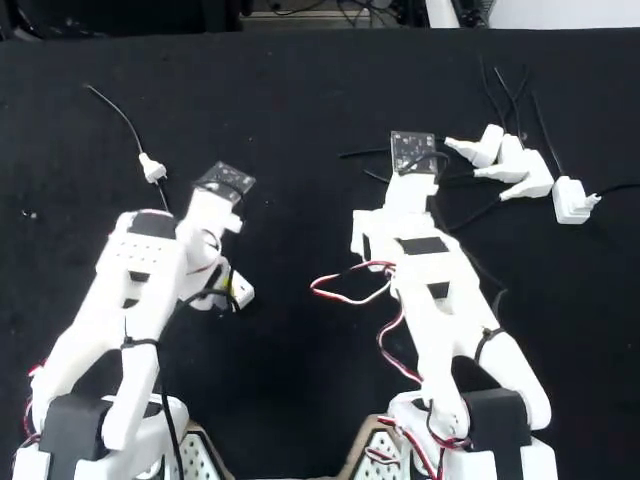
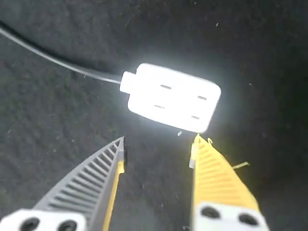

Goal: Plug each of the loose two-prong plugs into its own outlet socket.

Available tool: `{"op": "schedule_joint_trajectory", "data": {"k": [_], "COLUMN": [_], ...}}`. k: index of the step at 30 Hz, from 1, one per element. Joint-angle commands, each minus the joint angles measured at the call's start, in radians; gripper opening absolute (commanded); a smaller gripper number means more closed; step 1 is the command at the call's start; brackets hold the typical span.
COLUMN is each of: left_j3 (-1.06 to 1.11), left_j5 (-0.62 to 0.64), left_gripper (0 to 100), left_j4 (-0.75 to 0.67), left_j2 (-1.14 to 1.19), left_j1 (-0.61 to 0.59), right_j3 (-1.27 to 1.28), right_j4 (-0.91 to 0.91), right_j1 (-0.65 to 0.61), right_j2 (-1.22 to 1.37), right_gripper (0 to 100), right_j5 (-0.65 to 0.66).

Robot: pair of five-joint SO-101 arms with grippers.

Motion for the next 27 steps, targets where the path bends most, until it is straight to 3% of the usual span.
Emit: {"op": "schedule_joint_trajectory", "data": {"k": [1, 9, 13, 16, 21, 24, 27], "left_j3": [0.079, 0.084, 0.054, -0.027, -0.249, -0.289, -0.199], "left_j5": [0.008, 0.164, 0.201, 0.204, 0.206, 0.258, 0.377], "left_gripper": [22, 22, 22, 22, 22, 22, 22], "left_j4": [-0.143, -0.267, -0.250, -0.130, 0.109, 0.075, -0.095], "left_j2": [-0.005, -0.015, -0.018, -0.038, -0.144, -0.167, -0.110], "left_j1": [0.056, 0.162, 0.179, 0.163, 0.065, -0.051, -0.163], "right_j3": [-0.056, -0.056, -0.056, -0.058, -0.058, -0.058, -0.056], "right_j4": [0.005, 0.005, 0.005, 0.005, 0.005, 0.005, 0.005], "right_j1": [-0.025, -0.025, -0.025, -0.025, -0.025, -0.025, -0.025], "right_j2": [-0.039, -0.039, -0.038, -0.038, -0.038, -0.038, -0.038], "right_gripper": [26.6, 26.6, 26.6, 26.6, 26.6, 26.6, 26.6], "right_j5": [-0.011, -0.011, -0.011, -0.011, -0.011, -0.011, -0.011]}}
